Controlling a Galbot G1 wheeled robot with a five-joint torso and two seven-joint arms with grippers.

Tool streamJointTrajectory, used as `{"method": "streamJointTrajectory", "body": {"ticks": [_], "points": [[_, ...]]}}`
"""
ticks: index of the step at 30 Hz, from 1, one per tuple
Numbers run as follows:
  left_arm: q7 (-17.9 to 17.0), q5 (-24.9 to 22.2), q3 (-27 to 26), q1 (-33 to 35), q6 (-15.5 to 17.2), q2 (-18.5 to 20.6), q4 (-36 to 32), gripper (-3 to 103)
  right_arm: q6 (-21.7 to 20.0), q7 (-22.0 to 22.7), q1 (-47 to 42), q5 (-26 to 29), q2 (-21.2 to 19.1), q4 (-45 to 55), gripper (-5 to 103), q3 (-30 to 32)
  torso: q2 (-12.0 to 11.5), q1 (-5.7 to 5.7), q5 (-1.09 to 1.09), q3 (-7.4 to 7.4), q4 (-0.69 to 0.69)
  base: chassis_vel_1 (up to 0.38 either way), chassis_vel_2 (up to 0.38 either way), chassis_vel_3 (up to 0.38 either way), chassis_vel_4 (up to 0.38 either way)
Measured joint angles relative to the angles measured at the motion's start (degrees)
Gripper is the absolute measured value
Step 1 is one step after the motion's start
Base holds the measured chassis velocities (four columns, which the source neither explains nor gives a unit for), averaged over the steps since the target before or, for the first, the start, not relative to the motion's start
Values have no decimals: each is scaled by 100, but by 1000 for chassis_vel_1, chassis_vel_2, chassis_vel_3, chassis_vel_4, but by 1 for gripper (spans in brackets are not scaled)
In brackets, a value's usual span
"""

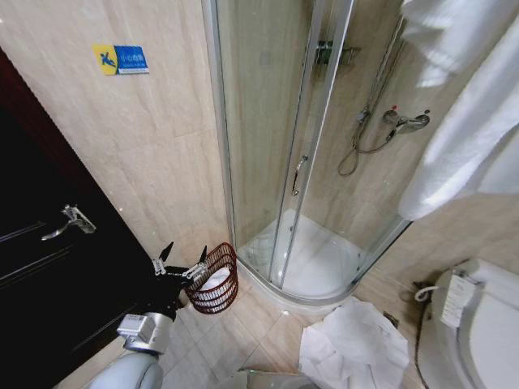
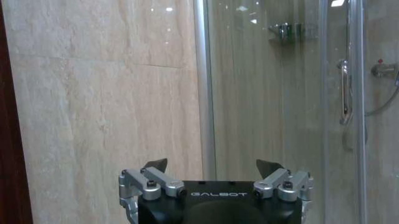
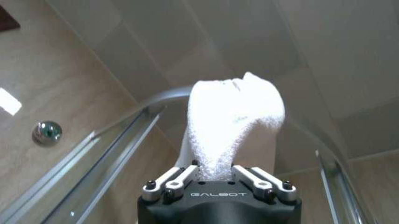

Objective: Discard the used towel into the hamper.

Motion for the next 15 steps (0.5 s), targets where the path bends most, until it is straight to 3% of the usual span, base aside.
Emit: {"method": "streamJointTrajectory", "body": {"ticks": [8,15], "points": [[0,0,0,0,0,-1,0,93,504,-77,-1432,-300,761,464,11,541,0,0,2,0,-1,0,0,0,0],[0,0,0,0,0,-1,0,93,853,-68,-2247,-776,1420,923,11,498,0,0,-1,0,0,0,0,0,0]]}}
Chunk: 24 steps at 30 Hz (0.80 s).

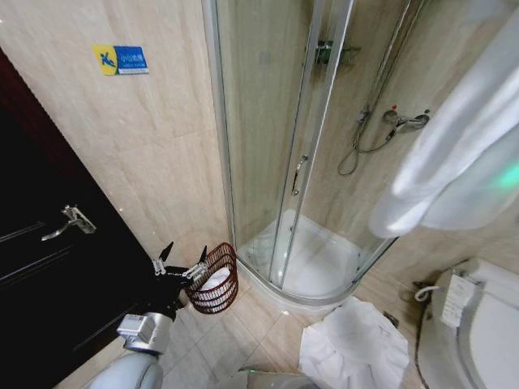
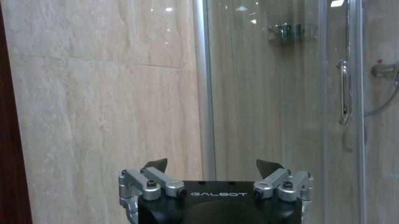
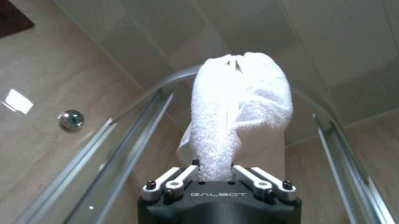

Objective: Discard the used towel into the hamper.

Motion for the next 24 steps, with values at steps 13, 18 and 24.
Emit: {"method": "streamJointTrajectory", "body": {"ticks": [13,18,24], "points": [[0,0,0,0,0,1,0,93,594,-163,-1215,-884,1395,515,11,-39,0,0,2,0,-1,0,0,0,0],[0,0,0,0,0,0,0,93,948,-373,-1606,-1392,1870,428,11,-67,0,0,2,0,0,0,0,0,0],[0,0,0,0,0,0,0,93,1361,-613,-1995,-1819,2309,372,11,-129,0,0,0,0,-1,0,0,0,0]]}}
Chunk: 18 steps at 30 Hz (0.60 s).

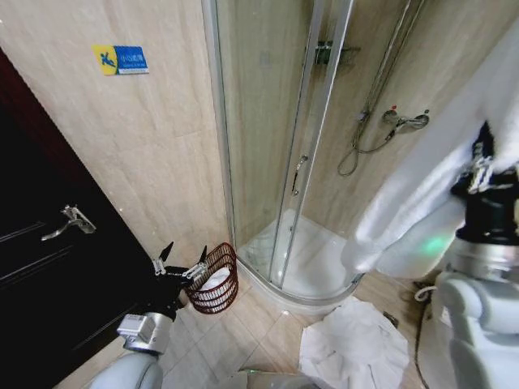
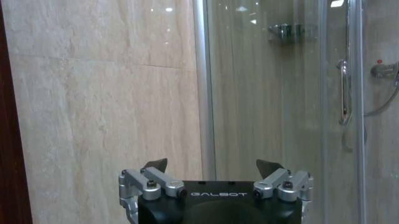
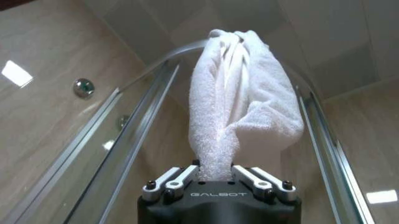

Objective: Discard the used towel into the hamper.

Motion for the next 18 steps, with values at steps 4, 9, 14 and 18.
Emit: {"method": "streamJointTrajectory", "body": {"ticks": [4,9,14,18], "points": [[0,0,0,0,0,0,0,93,297,-120,-216,-271,301,-90,11,-70,0,0,1,0,1,0,0,0,0],[0,0,0,0,0,0,0,93,725,-311,-391,-626,632,-350,11,-130,0,0,2,0,0,0,0,0,0],[0,0,0,0,0,0,0,93,988,-359,-518,-764,930,-609,11,-211,-1,0,3,1,0,0,0,0,0],[0,0,0,0,0,0,0,93,1095,-373,-576,-865,1077,-719,11,-276,-1,0,2,1,0,0,0,0,0]]}}
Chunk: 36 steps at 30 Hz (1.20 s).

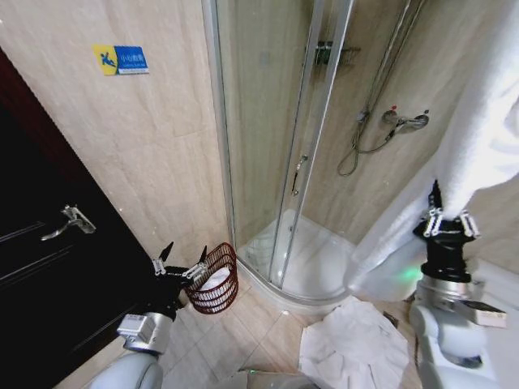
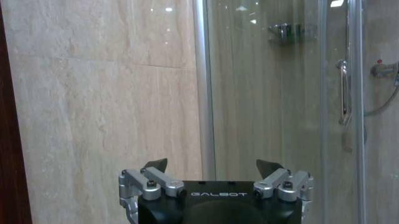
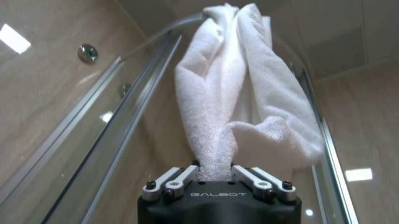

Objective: Discard the used towel into the hamper.

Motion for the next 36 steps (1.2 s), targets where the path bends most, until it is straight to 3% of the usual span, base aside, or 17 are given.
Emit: {"method": "streamJointTrajectory", "body": {"ticks": [15,20,28,30,32,36], "points": [[0,0,0,0,0,0,0,93,695,-270,-560,-409,534,-417,11,-242,0,0,1,0,0,0,0,0,0],[0,0,0,0,0,0,0,93,750,-268,-675,-400,559,-340,11,-227,0,0,1,0,0,0,0,0,0],[0,0,0,0,0,0,0,93,565,11,-840,-508,571,774,11,-90,0,0,-2,0,0,0,0,0,0],[0,0,0,0,0,0,0,93,286,338,-888,-564,503,1182,11,10,0,0,3,0,-2,0,0,0,0],[0,0,0,0,0,0,0,93,92,544,-848,-493,383,1464,11,101,1,0,-8,-1,-1,0,0,0,0],[0,0,0,0,0,0,0,93,-56,611,-782,-391,274,1620,11,156,1,0,1,0,1,0,0,0,0]]}}
